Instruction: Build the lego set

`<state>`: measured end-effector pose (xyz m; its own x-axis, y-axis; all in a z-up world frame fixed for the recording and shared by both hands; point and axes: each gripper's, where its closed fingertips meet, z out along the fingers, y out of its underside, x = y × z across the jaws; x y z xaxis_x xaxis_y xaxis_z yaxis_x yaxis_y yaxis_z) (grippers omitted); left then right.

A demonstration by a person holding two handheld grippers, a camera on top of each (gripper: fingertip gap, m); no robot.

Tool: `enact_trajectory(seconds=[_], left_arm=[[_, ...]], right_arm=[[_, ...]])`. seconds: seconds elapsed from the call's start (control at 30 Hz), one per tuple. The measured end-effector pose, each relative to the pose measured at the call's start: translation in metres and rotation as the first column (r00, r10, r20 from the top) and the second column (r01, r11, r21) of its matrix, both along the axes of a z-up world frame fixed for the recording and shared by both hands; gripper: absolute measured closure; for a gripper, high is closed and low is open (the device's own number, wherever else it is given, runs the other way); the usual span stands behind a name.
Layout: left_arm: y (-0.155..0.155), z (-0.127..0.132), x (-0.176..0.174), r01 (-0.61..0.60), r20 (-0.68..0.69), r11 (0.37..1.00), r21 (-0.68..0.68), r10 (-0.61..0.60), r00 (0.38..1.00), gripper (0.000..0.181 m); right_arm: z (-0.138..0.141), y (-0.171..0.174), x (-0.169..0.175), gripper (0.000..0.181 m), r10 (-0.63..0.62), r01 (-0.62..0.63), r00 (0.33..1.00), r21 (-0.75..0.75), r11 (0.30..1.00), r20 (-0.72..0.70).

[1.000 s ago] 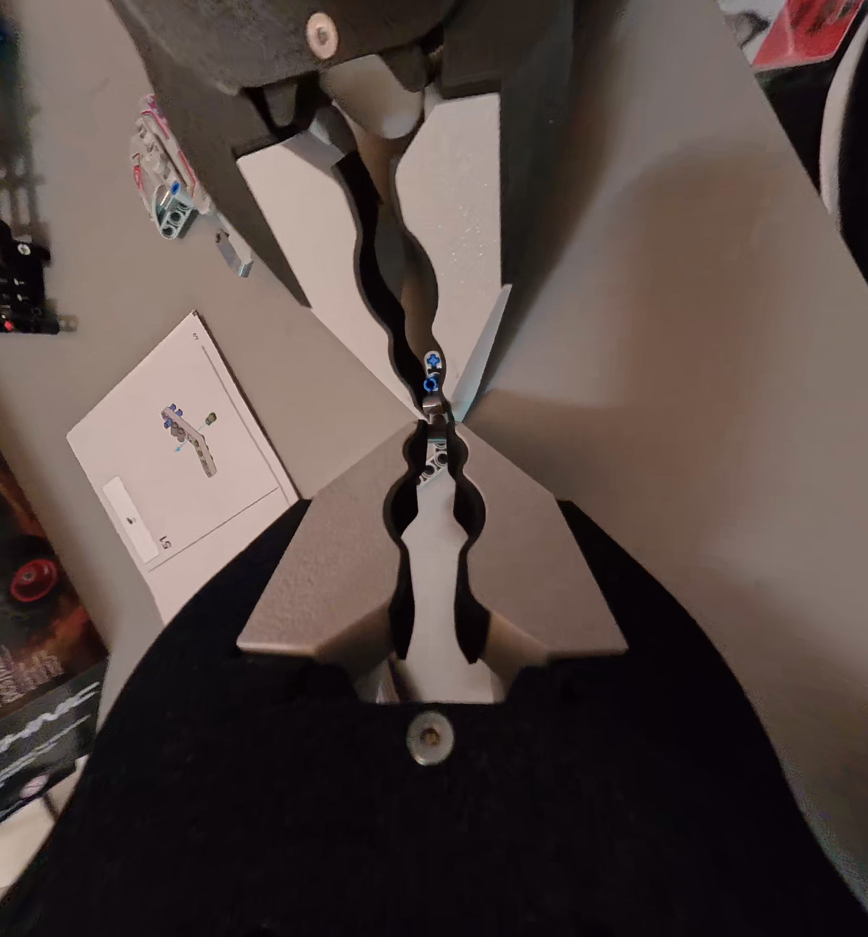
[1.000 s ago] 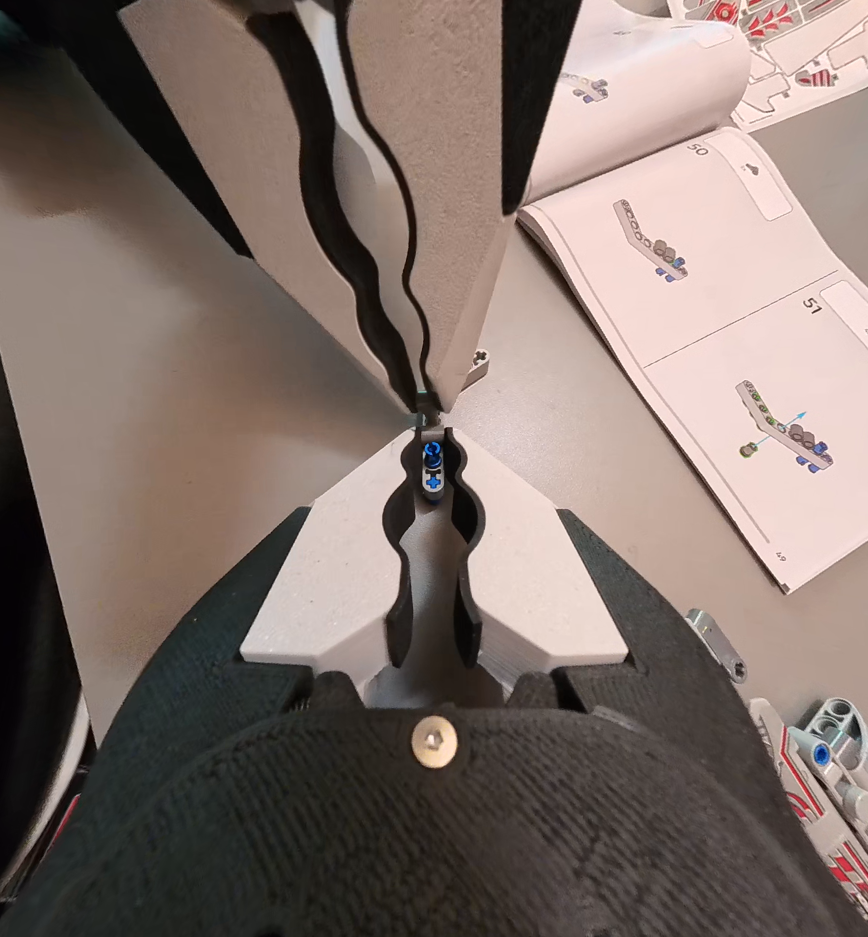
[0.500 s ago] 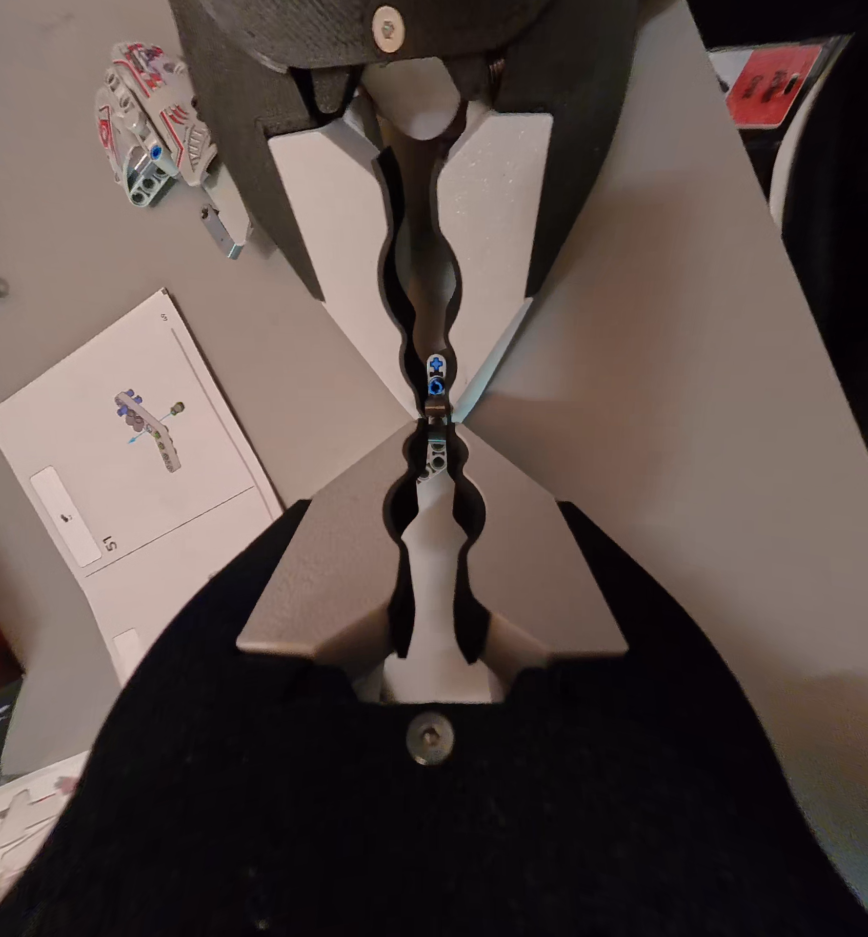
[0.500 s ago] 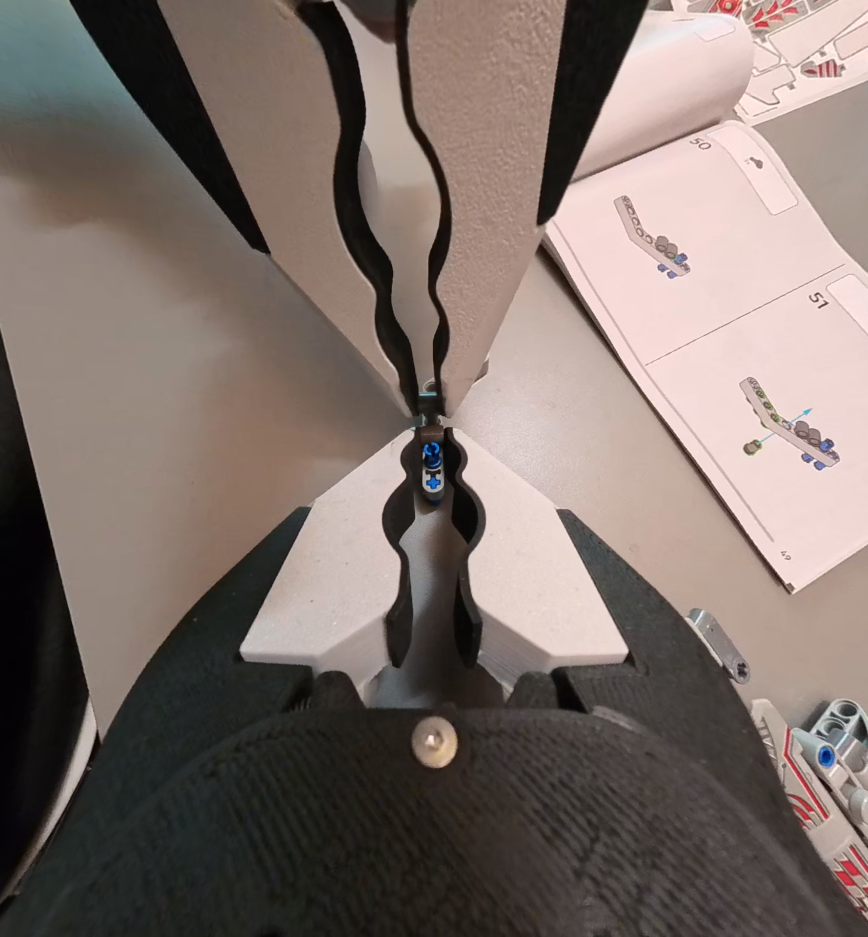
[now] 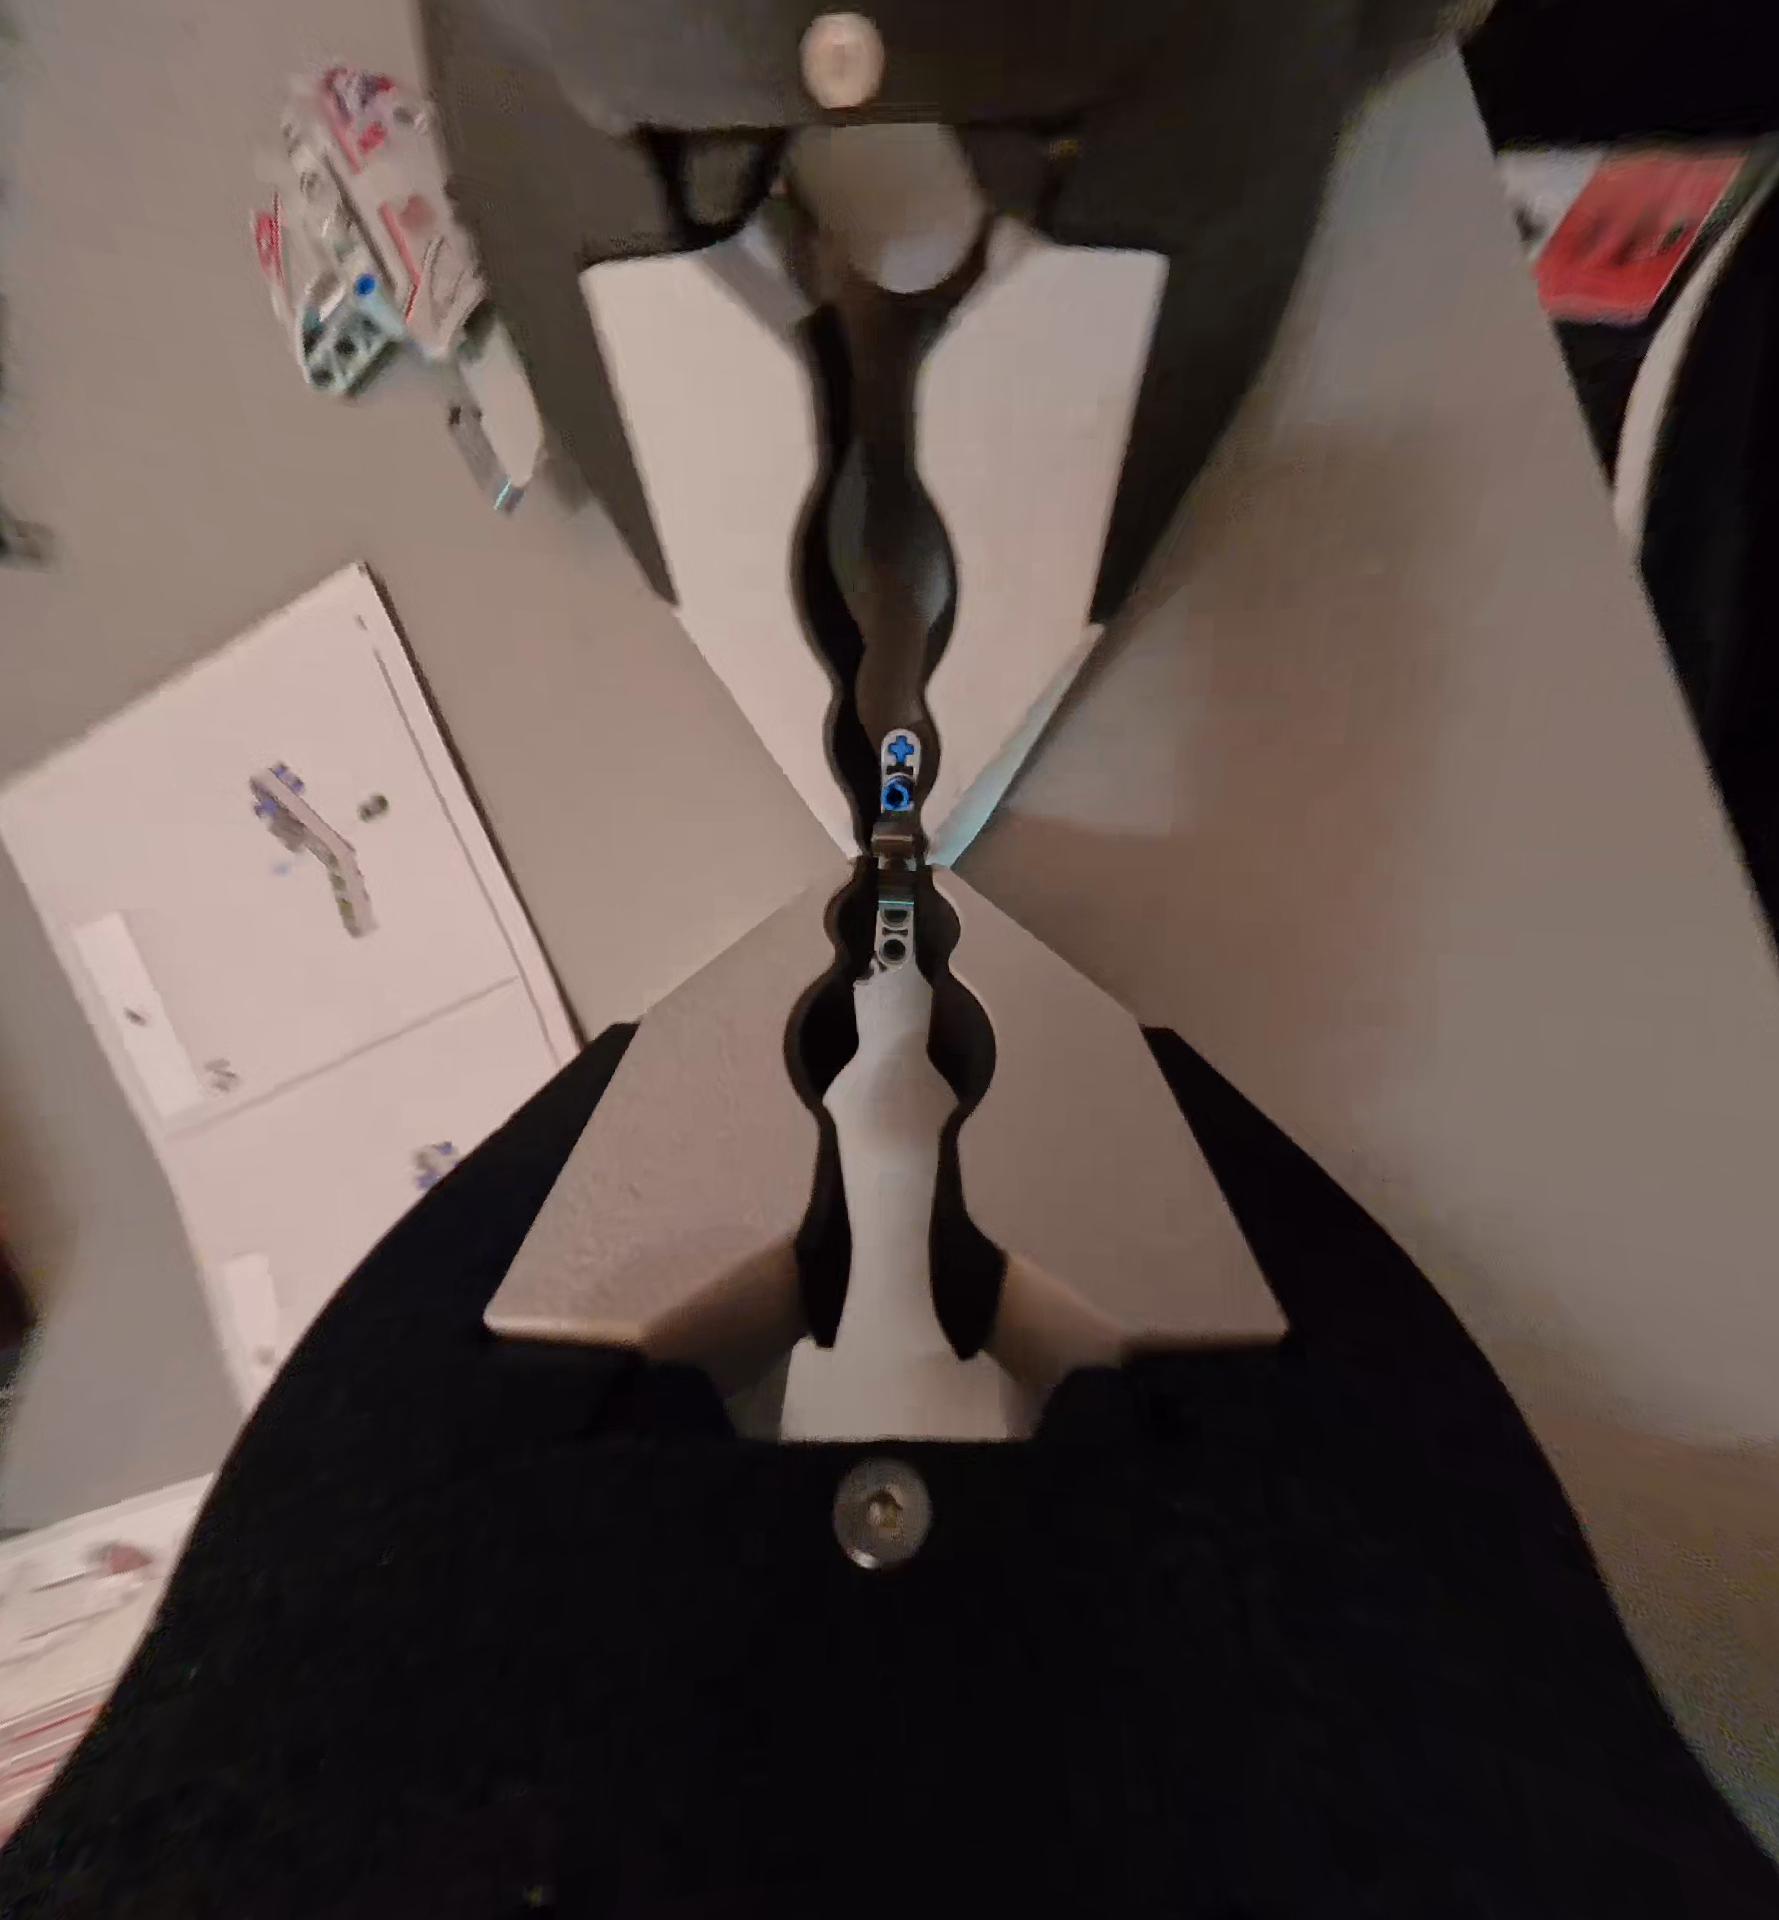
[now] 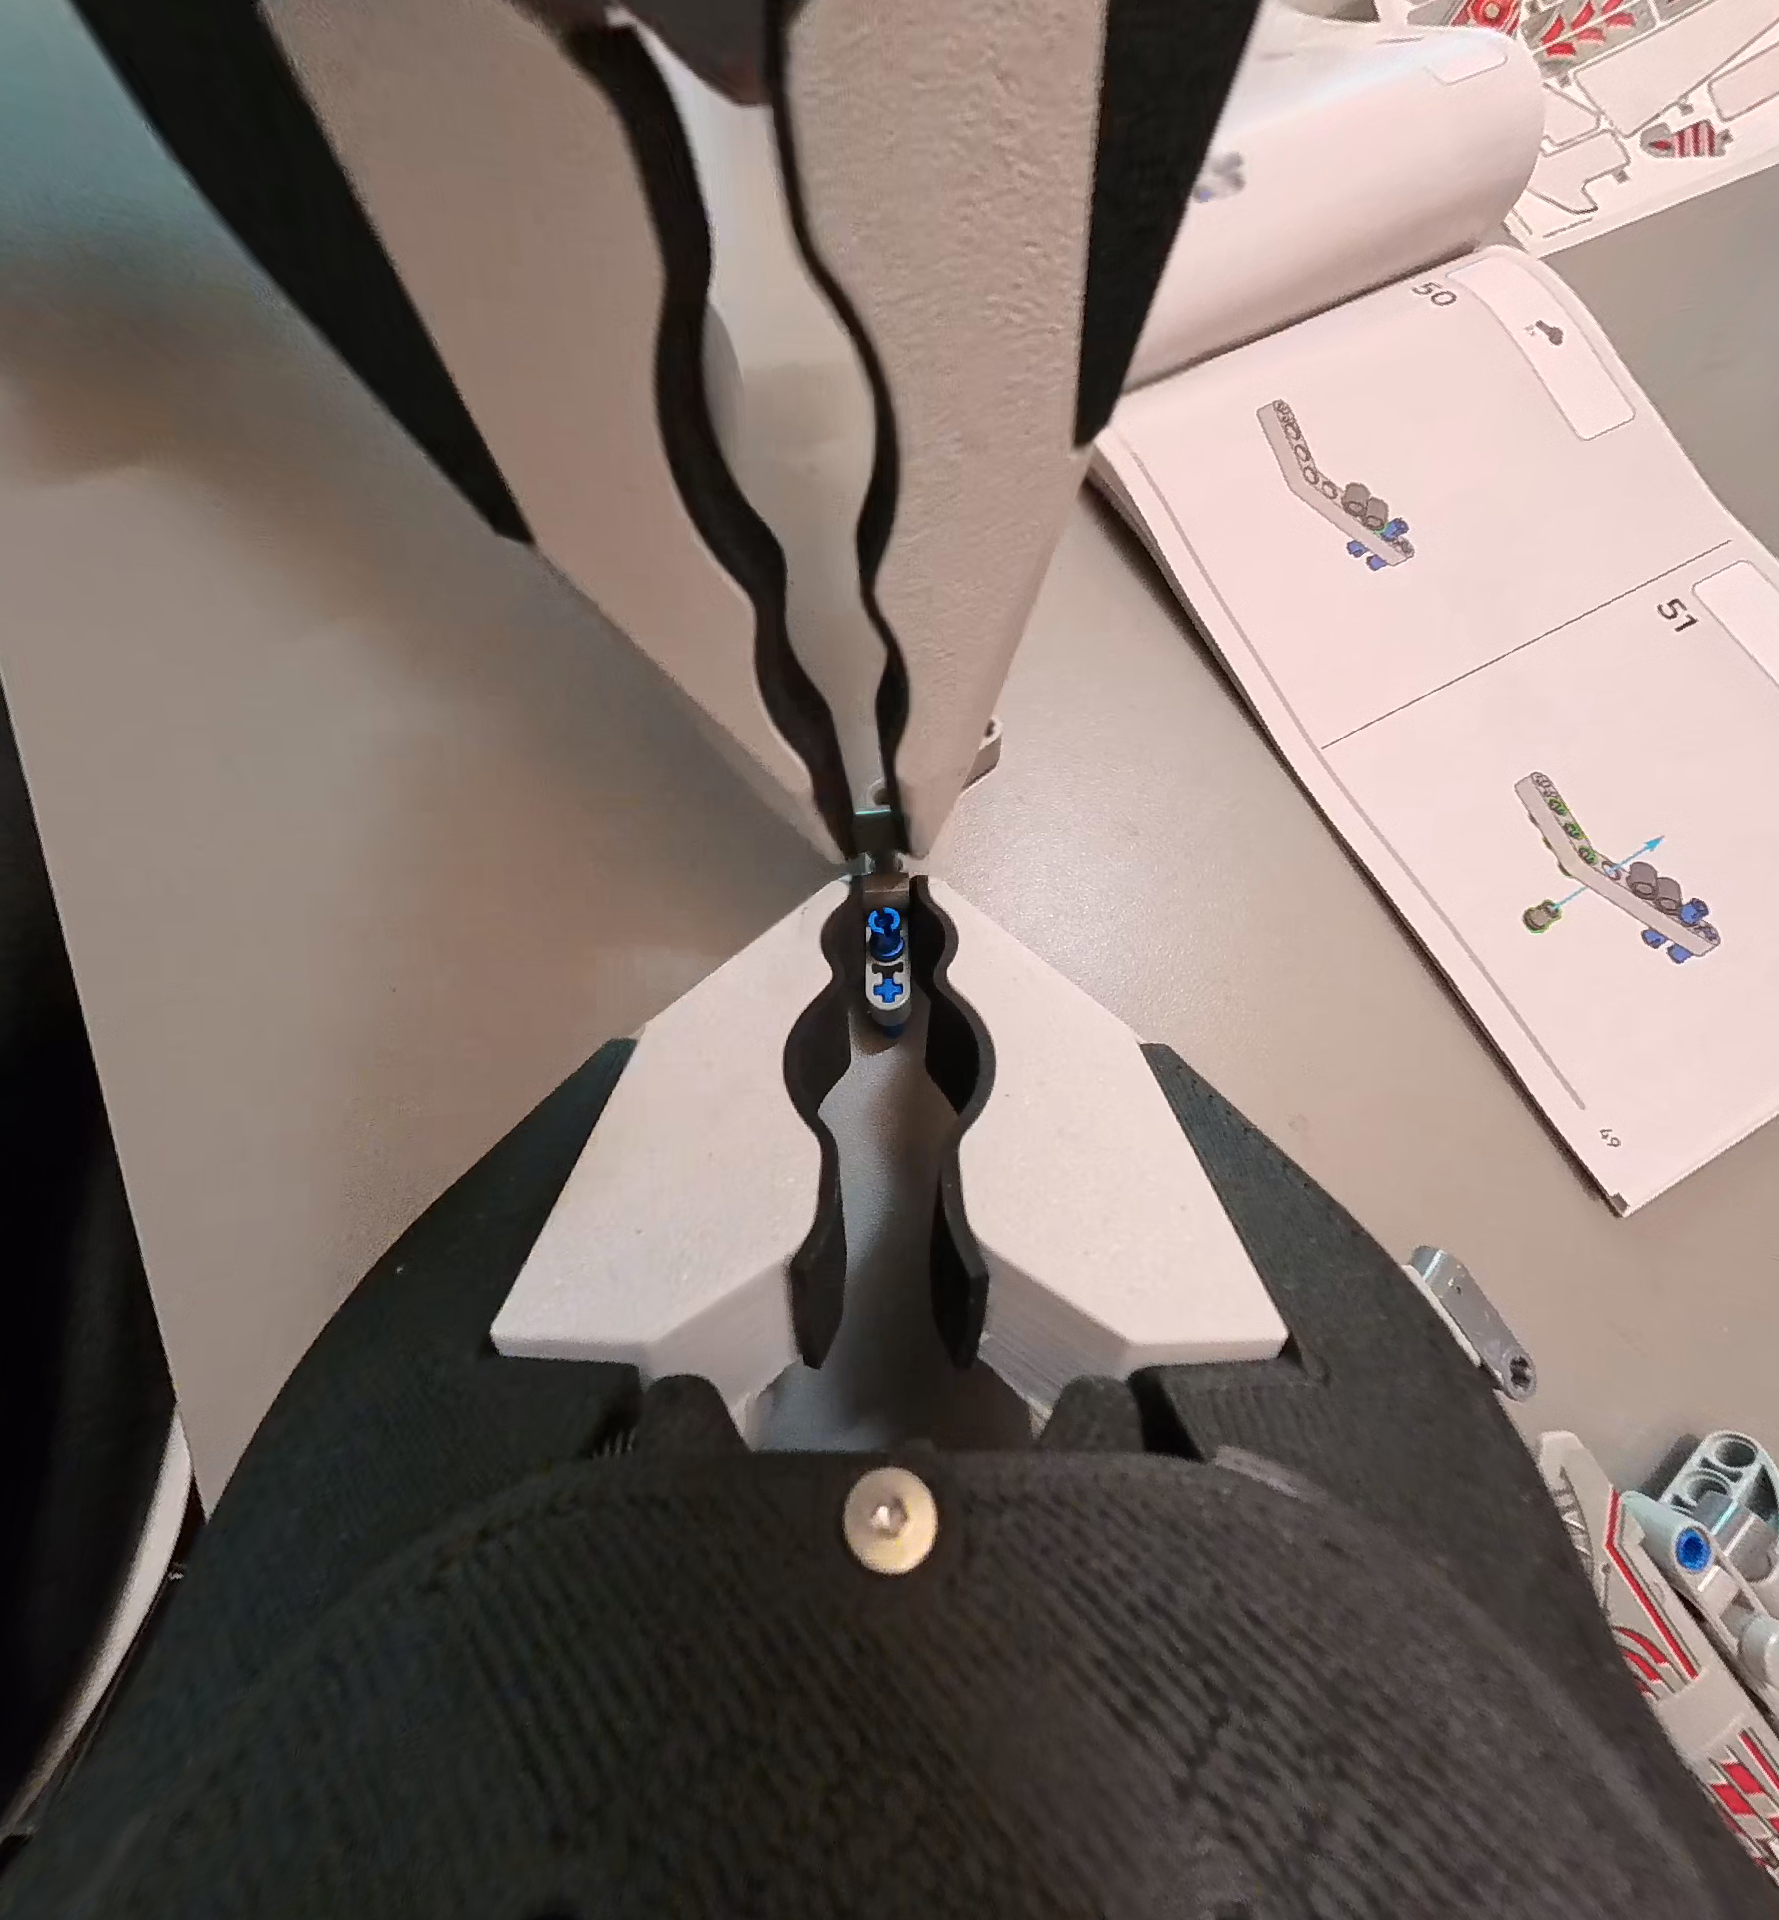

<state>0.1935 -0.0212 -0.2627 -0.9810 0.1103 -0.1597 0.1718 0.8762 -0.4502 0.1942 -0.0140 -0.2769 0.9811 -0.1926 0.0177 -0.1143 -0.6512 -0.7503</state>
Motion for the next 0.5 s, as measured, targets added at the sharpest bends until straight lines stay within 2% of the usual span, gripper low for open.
enact_trajectory(seconds=[0.03, 0.1, 0.23, 0.3, 0.43, 0.5], left_arm=[[-0.0002, 0.0001, -0.0001, 0.034, 0.052, 0.999, 0.019, -0.034, 0.998, 0.177], [-0.0009, 0.0003, -0.0001, 0.035, 0.059, 0.999, 0.022, -0.036, 0.998, 0.176], [-0.0011, 0.0001, 0.0001, -0.134, -0.145, 0.990, -0.043, 0.127, 0.981, 0.176], [-0.0012, 0.0001, -0.0001, -0.143, -0.176, 0.988, -0.065, 0.130, 0.976, 0.176], [-0.0013, 0.0002, -0.0006, 0.054, 0.082, 0.999, -0.006, -0.054, 0.995, 0.176], [-0.0024, 0.0004, -0.0007, 0.066, 0.094, 0.998, 0.009, -0.067, 0.993, 0.176]], right_arm=[[0.0000, 0.0000, 0.0001, 0.175, 0.000, 0.000, 1.000, 0.000, 1.000, 0.000], [0.0000, -0.0001, 0.0001, 0.175, -0.001, 0.001, 1.000, 0.000, 1.000, -0.002], [-0.0001, 0.0000, 0.0001, 0.174, -0.001, 0.001, 1.000, 0.000, 1.000, -0.003], [-0.0001, -0.0001, 0.0001, 0.174, -0.001, 0.001, 1.000, 0.001, 1.000, -0.004], [-0.0001, -0.0001, 0.0001, 0.175, -0.001, 0.001, 1.000, 0.000, 1.000, -0.003], [-0.0001, -0.0003, 0.0001, 0.175, -0.002, 0.002, 1.000, 0.001, 1.000, -0.006]])
